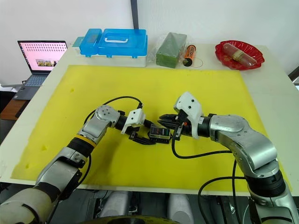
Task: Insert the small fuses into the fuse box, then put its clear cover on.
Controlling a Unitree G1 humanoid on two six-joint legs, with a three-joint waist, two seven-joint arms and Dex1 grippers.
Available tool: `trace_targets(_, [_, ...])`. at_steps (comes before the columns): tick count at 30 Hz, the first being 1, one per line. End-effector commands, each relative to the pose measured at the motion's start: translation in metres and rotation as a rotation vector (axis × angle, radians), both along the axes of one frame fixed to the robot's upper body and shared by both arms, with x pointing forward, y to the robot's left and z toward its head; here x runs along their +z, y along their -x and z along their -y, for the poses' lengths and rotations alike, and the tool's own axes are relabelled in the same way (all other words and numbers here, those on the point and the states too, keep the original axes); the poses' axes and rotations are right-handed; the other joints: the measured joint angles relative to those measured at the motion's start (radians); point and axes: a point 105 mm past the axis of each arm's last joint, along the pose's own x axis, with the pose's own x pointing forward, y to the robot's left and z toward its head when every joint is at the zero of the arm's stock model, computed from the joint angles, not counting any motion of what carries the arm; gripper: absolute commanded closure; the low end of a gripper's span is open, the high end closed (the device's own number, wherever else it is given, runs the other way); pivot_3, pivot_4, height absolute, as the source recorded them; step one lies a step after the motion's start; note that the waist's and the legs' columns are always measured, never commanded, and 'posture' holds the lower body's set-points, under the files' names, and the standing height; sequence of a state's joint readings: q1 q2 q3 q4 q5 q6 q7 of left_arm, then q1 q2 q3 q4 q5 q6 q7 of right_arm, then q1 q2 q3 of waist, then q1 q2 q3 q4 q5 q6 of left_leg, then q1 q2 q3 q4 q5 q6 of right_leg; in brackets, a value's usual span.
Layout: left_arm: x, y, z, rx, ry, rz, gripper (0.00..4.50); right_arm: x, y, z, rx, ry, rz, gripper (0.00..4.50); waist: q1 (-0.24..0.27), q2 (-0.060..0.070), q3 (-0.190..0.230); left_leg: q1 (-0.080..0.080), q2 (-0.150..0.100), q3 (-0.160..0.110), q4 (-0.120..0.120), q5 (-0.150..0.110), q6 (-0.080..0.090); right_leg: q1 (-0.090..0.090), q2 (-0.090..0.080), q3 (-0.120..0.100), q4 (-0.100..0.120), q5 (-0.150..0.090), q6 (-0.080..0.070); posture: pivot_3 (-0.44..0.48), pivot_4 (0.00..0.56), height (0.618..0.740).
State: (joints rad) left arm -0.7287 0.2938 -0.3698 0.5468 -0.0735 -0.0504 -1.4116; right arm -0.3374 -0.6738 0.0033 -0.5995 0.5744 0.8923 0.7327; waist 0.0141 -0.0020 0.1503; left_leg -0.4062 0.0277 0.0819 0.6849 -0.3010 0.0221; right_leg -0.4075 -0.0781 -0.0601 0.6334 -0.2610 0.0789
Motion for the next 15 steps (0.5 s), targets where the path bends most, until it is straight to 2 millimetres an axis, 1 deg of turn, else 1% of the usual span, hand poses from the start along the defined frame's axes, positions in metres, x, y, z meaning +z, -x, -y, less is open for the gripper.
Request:
trace_targets(1, [-0.007, 0.005, 0.002, -0.018, -0.017, -0.010, 1.70, 0.019, 0.007, -0.006, 0.035, -0.049, 0.085, 4.48, 0.000, 0.000, 0.000, 0.000, 0.000, 0.000, 0.000, 0.000, 0.000, 0.000, 0.000, 0.000, 0.000, 0.000, 0.000, 0.000, 0.150, 0.740])
trace_targets(4, [-0.006, 0.005, 0.003, -0.020, -0.018, -0.009, 1.70, 0.021, 0.006, -0.007, 0.040, -0.058, 0.091, 4.48, 0.000, 0.000, 0.000, 0.000, 0.000, 0.000, 0.000, 0.000, 0.000, 0.000, 0.000, 0.000, 0.000, 0.000, 0.000, 0.000, 0.150, 0.740])
trace_targets(7, [-0.006, 0.005, 0.004, -0.020, -0.017, -0.010, 1.70, 0.014, 0.003, -0.008, 0.031, -0.047, 0.070, 4.48, 0.000, 0.000, 0.000, 0.000, 0.000, 0.000, 0.000, 0.000, 0.000, 0.000, 0.000, 0.000, 0.000, 0.000, 0.000, 0.000, 0.150, 0.740])
trace_targets(8, [-0.006, 0.005, 0.004, -0.020, -0.017, -0.009, 1.70, 0.007, 0.002, -0.009, 0.027, -0.036, 0.041, 4.48, 0.000, 0.000, 0.000, 0.000, 0.000, 0.000, 0.000, 0.000, 0.000, 0.000, 0.000, 0.000, 0.000, 0.000, 0.000, 0.000, 0.150, 0.740])
trace_targets(9, [-0.006, 0.005, 0.004, -0.019, -0.017, -0.009, 1.70, -0.015, -0.002, -0.008, 0.002, 0.018, -0.037, 4.48, 0.000, 0.000, 0.000, 0.000, 0.000, 0.000, 0.000, 0.000, 0.000, 0.000, 0.000, 0.000, 0.000, 0.000, 0.000, 0.000, 0.150, 0.740])
trace_targets(10, [-0.006, 0.005, 0.004, -0.019, -0.016, -0.009, 1.70, -0.032, -0.003, -0.007, -0.016, 0.060, -0.092, 4.48, -0.001, -0.001, 0.000, 0.000, 0.000, 0.000, 0.000, 0.000, 0.000, 0.000, 0.000, 0.000, 0.000, 0.000, 0.000, 0.000, 0.150, 0.740])
trace_targets(11, [-0.006, 0.005, 0.004, -0.018, -0.016, -0.008, 1.70, -0.063, -0.003, -0.005, -0.036, 0.157, -0.158, 4.48, 0.000, -0.001, -0.001, 0.000, 0.000, 0.000, 0.000, 0.000, 0.000, 0.000, 0.000, 0.000, 0.000, 0.000, 0.000, 0.000, 0.150, 0.740])
trace_targets(12, [-0.005, 0.004, 0.004, -0.016, -0.014, -0.007, 1.70, -0.088, -0.001, -0.003, -0.043, 0.236, -0.207, 4.48, 0.000, 0.000, -0.001, 0.000, 0.000, 0.000, 0.000, 0.000, 0.000, 0.000, 0.000, 0.000, 0.000, 0.000, 0.000, 0.000, 0.150, 0.740])
trace_targets(13, [-0.005, 0.004, 0.004, -0.015, -0.014, -0.005, 1.70, -0.103, 0.004, -0.003, -0.030, 0.282, -0.230, 4.48, -0.002, 0.001, -0.003, 0.000, 0.000, 0.000, 0.000, 0.000, 0.000, 0.000, 0.000, 0.000, 0.000, 0.000, 0.000, 0.000, 0.150, 0.740])
trace_targets(14, [-0.005, 0.004, 0.004, -0.013, -0.014, -0.003, 1.70, -0.111, 0.008, -0.004, -0.020, 0.293, -0.256, 4.48, -0.004, 0.000, -0.008, 0.002, 0.000, 0.001, 0.000, 0.000, 0.000, 0.001, 0.000, 0.001, 0.000, 0.000, 0.000, 0.000, 0.150, 0.740])
trace_targets(15, [-0.005, 0.004, 0.004, -0.012, -0.014, -0.002, 1.70, -0.111, 0.009, -0.006, -0.017, 0.280, -0.264, 4.48, -0.004, -0.004, -0.013, 0.002, 0.000, 0.001, 0.000, 0.000, 0.000, 0.001, 0.001, 0.001, 0.000, 0.000, 0.000, 0.000, 0.150, 0.740])
